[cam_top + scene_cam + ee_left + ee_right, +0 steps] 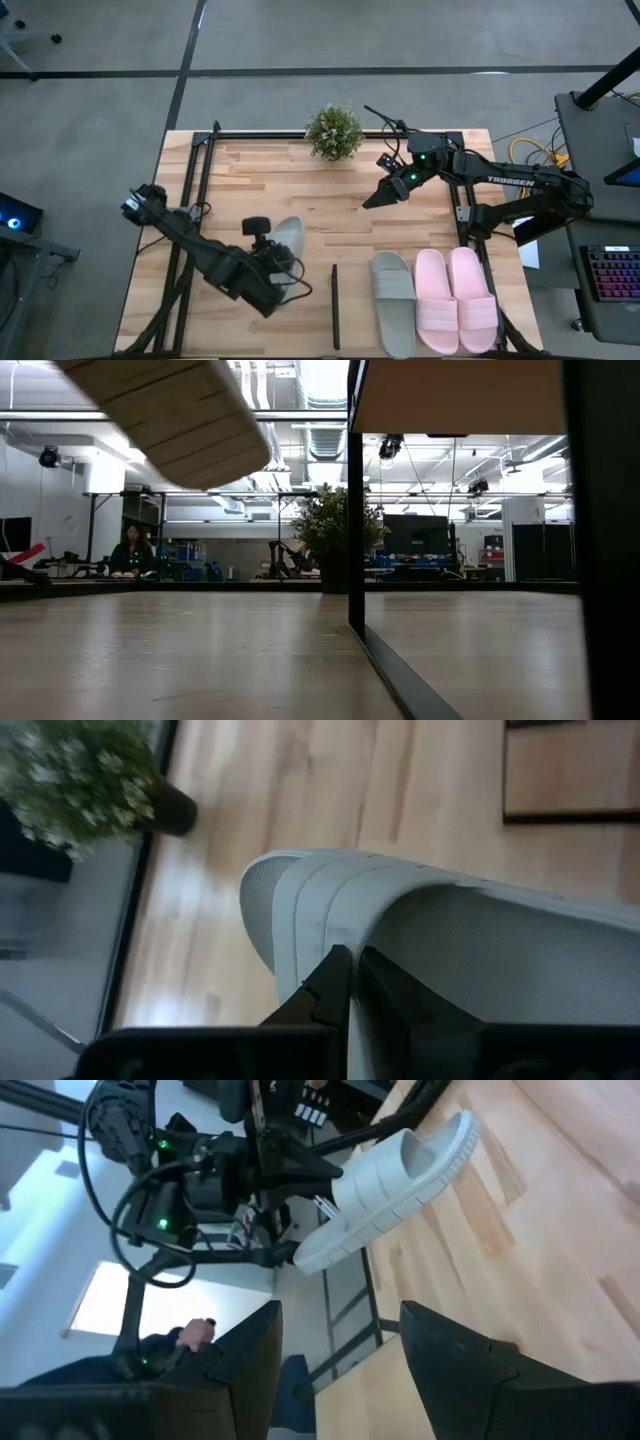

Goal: Pick and place slides into the shelf
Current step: Put the gray slide on the shelf

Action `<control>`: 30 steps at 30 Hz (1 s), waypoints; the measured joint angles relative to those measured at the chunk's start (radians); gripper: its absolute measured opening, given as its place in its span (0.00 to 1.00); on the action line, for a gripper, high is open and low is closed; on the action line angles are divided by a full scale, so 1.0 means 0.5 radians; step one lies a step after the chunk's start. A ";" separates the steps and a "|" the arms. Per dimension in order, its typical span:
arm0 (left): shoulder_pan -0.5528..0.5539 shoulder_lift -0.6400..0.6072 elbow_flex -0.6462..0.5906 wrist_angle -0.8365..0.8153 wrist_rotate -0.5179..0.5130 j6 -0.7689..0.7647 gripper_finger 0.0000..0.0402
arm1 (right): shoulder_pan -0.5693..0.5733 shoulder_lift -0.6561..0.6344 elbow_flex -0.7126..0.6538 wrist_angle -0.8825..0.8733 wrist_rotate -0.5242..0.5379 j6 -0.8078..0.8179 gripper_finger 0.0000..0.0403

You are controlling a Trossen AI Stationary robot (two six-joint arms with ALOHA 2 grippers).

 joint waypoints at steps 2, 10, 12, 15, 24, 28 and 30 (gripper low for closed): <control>0.044 0.000 0.052 -0.001 -0.023 0.077 0.00 | -0.001 0.000 0.000 0.022 0.001 0.006 0.48; 0.177 0.000 0.172 0.024 -0.036 0.335 0.00 | -0.009 0.000 0.000 0.016 0.022 0.006 0.57; 0.205 0.000 0.175 0.061 -0.049 0.392 0.00 | -0.013 0.000 0.000 0.017 0.047 0.025 0.61; 0.239 0.000 0.175 0.206 -0.071 0.523 0.00 | -0.014 0.000 0.000 0.018 0.095 0.082 0.66; 0.310 0.000 0.186 0.557 -0.118 0.904 0.00 | -0.063 0.000 0.000 0.033 0.128 0.247 0.72; 0.324 0.000 0.196 0.558 -0.130 1.071 0.00 | -0.065 0.023 -0.003 0.034 0.180 0.283 0.72; 0.333 0.000 0.200 0.556 -0.131 1.125 0.00 | -0.065 0.056 -0.007 0.031 0.195 0.305 0.72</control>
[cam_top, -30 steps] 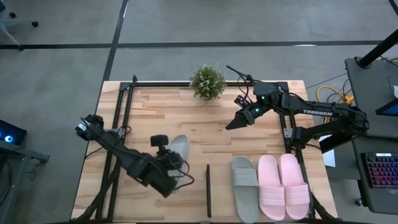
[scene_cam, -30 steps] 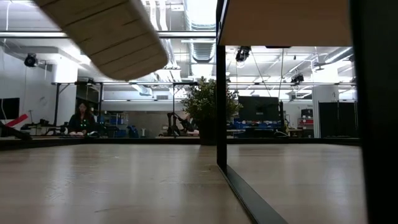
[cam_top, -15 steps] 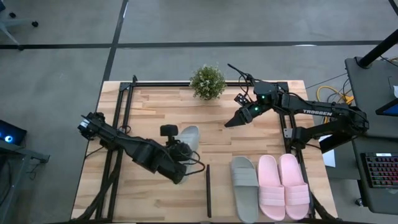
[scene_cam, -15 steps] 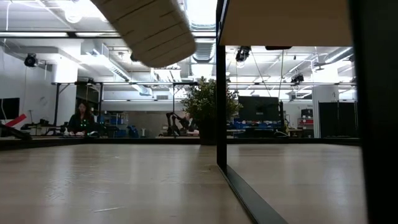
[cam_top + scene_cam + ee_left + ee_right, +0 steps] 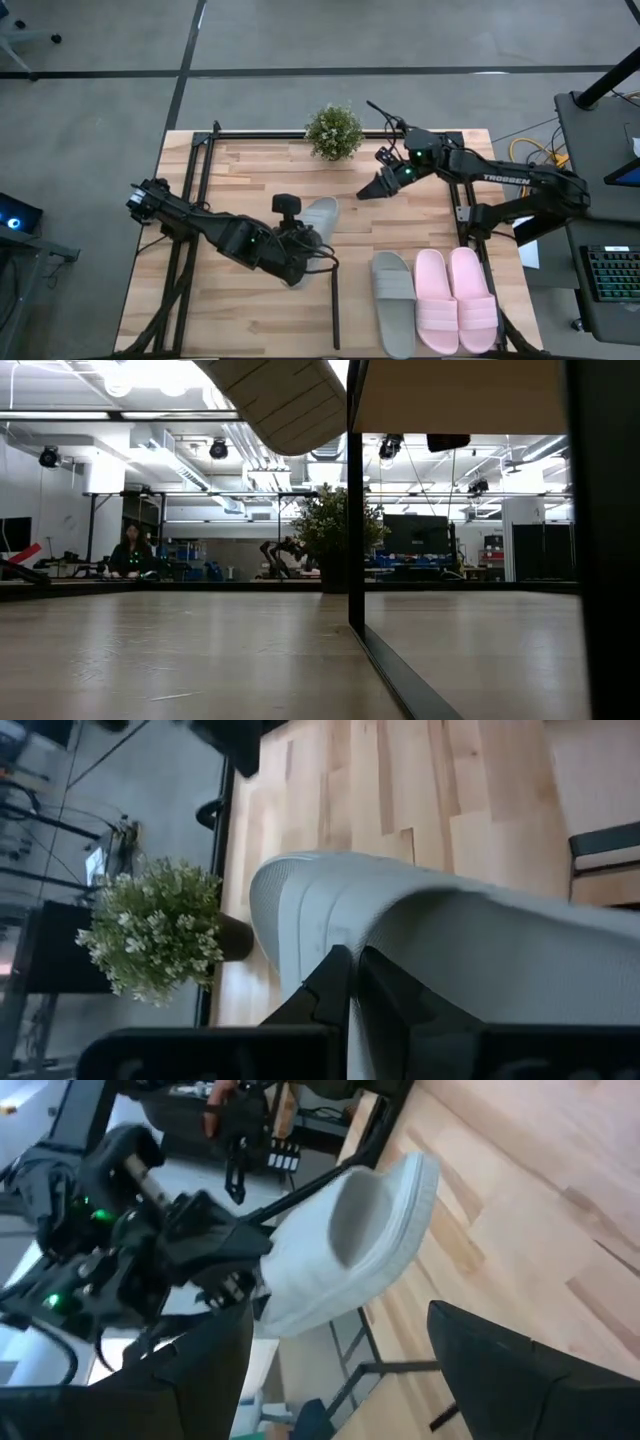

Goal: Pick and place slides into the shelf
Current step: Put the gray slide on the shelf

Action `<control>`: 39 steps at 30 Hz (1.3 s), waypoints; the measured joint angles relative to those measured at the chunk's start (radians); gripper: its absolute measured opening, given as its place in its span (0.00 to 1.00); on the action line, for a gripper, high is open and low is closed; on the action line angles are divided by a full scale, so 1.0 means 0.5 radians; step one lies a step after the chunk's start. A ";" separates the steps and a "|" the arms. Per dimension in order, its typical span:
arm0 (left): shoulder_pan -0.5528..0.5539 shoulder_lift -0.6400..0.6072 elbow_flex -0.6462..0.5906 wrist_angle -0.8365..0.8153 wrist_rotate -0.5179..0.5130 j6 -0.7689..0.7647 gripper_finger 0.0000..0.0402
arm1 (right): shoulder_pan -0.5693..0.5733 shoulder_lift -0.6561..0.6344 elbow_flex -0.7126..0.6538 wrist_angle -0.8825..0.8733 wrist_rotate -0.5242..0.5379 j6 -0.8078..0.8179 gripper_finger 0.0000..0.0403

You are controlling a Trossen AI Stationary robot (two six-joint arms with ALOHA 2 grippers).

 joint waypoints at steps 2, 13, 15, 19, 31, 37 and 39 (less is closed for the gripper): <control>0.005 0.000 0.003 0.012 -0.002 0.050 0.00 | 0.000 0.046 0.000 0.053 0.001 0.023 0.72; 0.020 0.003 0.033 -0.003 -0.009 0.219 0.00 | 0.028 0.318 0.000 0.493 -0.038 0.224 0.72; 0.023 0.003 0.049 -0.004 -0.022 0.242 0.00 | 0.033 0.349 -0.001 0.487 -0.042 0.224 0.72; 0.025 0.003 0.082 -0.018 -0.055 0.302 0.00 | 0.054 0.392 0.000 0.494 -0.075 0.224 0.72; 0.048 0.002 0.085 0.047 -0.055 0.327 0.00 | 0.068 0.400 0.000 0.515 -0.006 0.224 0.71; 0.065 0.002 0.086 0.111 -0.055 0.377 0.00 | 0.075 0.400 0.000 0.515 0.032 0.223 0.70; 0.065 0.002 0.086 0.145 -0.055 0.405 0.00 | 0.079 0.400 0.000 0.515 0.031 0.223 0.68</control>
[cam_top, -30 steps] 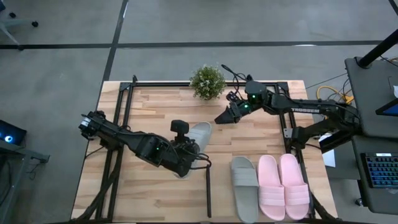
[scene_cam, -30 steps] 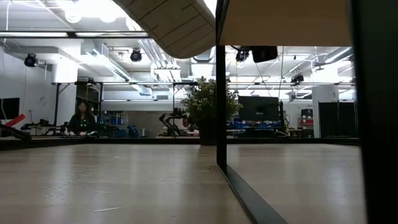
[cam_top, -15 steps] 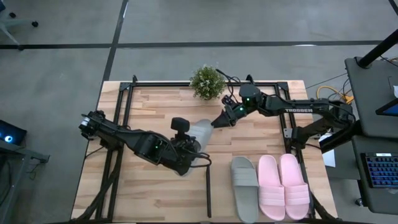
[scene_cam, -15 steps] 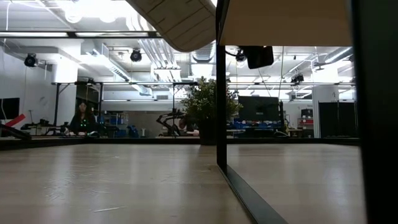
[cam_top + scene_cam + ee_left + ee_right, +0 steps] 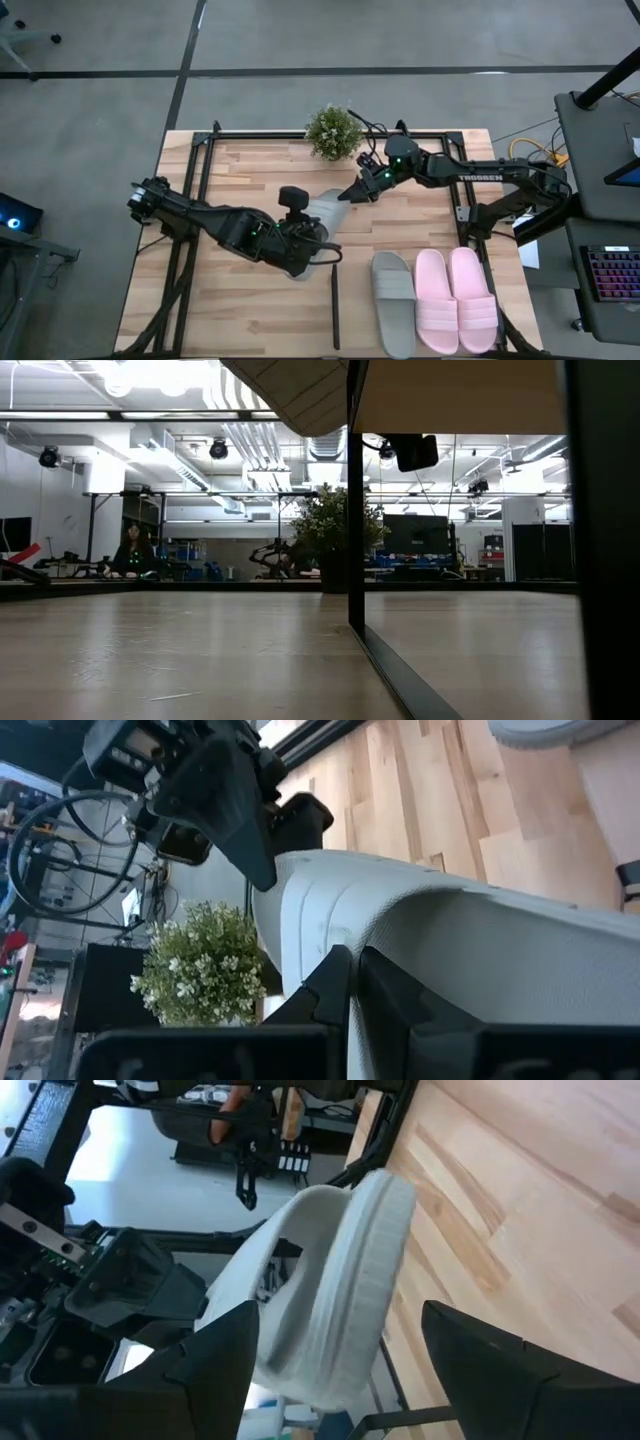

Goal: Pick and place slides into the shelf
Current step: Put the gray slide on the shelf

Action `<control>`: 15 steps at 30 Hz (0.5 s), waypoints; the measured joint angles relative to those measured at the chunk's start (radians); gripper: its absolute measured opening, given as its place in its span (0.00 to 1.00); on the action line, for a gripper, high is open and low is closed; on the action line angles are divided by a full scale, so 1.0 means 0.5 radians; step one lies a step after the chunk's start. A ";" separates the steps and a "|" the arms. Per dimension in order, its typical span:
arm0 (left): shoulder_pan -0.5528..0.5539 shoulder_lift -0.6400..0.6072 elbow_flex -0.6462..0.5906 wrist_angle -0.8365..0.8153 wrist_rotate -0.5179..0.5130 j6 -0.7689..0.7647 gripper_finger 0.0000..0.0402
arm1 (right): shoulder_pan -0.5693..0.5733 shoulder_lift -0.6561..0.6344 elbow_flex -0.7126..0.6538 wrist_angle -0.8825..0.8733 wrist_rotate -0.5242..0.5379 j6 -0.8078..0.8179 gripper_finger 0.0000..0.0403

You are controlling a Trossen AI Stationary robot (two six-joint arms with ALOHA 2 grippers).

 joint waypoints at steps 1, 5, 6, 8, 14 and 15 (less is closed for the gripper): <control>0.001 0.000 0.000 0.011 -0.001 0.015 0.00 | 0.002 0.000 0.000 0.001 0.000 -0.001 0.67; 0.009 0.000 0.003 0.009 0.001 0.022 0.00 | 0.006 0.000 0.000 0.000 0.000 -0.002 0.60; 0.010 0.000 0.004 0.011 0.001 0.022 0.00 | 0.005 0.000 0.000 0.001 0.000 -0.002 0.58; 0.013 0.000 0.004 0.011 0.000 0.023 0.00 | 0.005 0.000 0.000 0.000 0.001 -0.010 0.53; 0.013 -0.001 0.004 0.010 0.000 0.026 0.00 | 0.005 0.000 0.000 0.002 0.003 -0.018 0.37; 0.013 -0.001 0.004 0.009 0.001 0.026 0.00 | 0.005 0.000 0.000 0.002 0.004 -0.018 0.35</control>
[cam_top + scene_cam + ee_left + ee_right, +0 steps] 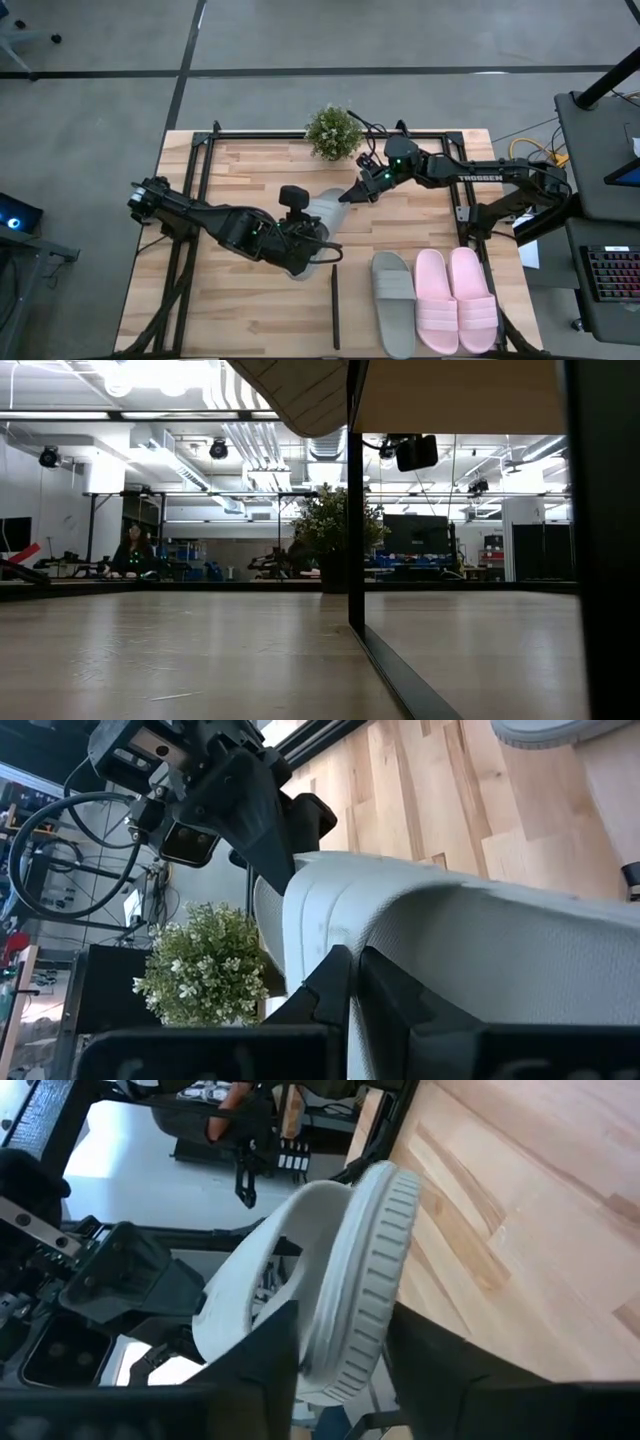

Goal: Pick and place slides into the shelf
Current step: Put the gray slide on the shelf

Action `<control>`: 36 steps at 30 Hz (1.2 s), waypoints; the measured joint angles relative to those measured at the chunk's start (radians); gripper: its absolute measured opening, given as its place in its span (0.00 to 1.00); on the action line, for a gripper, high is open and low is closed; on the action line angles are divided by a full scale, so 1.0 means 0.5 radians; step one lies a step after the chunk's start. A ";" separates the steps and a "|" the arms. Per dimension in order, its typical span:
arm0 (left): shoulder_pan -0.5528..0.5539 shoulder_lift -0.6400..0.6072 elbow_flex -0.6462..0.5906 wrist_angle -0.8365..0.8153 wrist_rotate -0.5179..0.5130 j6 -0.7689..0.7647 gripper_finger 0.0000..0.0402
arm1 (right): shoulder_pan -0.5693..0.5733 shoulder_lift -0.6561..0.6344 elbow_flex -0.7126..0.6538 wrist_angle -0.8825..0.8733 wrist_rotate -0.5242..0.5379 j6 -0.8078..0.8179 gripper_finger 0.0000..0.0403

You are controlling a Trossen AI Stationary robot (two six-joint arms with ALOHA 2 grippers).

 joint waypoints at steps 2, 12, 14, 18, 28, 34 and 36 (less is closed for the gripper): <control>0.001 0.000 0.000 0.006 -0.001 0.012 0.00 | 0.000 -0.001 0.000 0.000 0.010 0.000 0.29; 0.002 0.000 0.000 0.039 -0.001 0.054 0.00 | -0.001 -0.001 0.000 0.001 0.058 -0.085 0.10; 0.003 0.000 -0.003 0.036 -0.001 0.062 0.00 | -0.001 -0.001 0.000 0.001 0.058 -0.090 0.10; 0.003 0.000 -0.004 0.034 0.000 0.091 0.00 | -0.001 -0.001 0.000 0.002 0.056 -0.116 0.10; 0.040 -0.002 -0.009 0.033 0.167 -0.220 0.05 | -0.002 -0.001 0.000 -0.003 0.046 -0.166 0.09; 0.041 -0.002 0.011 0.042 0.232 -0.316 0.26 | -0.002 -0.002 0.000 -0.003 -0.066 -0.227 0.09; 0.050 -0.008 0.030 0.047 0.232 -0.340 0.34 | -0.001 -0.003 0.000 -0.003 -0.077 -0.224 0.09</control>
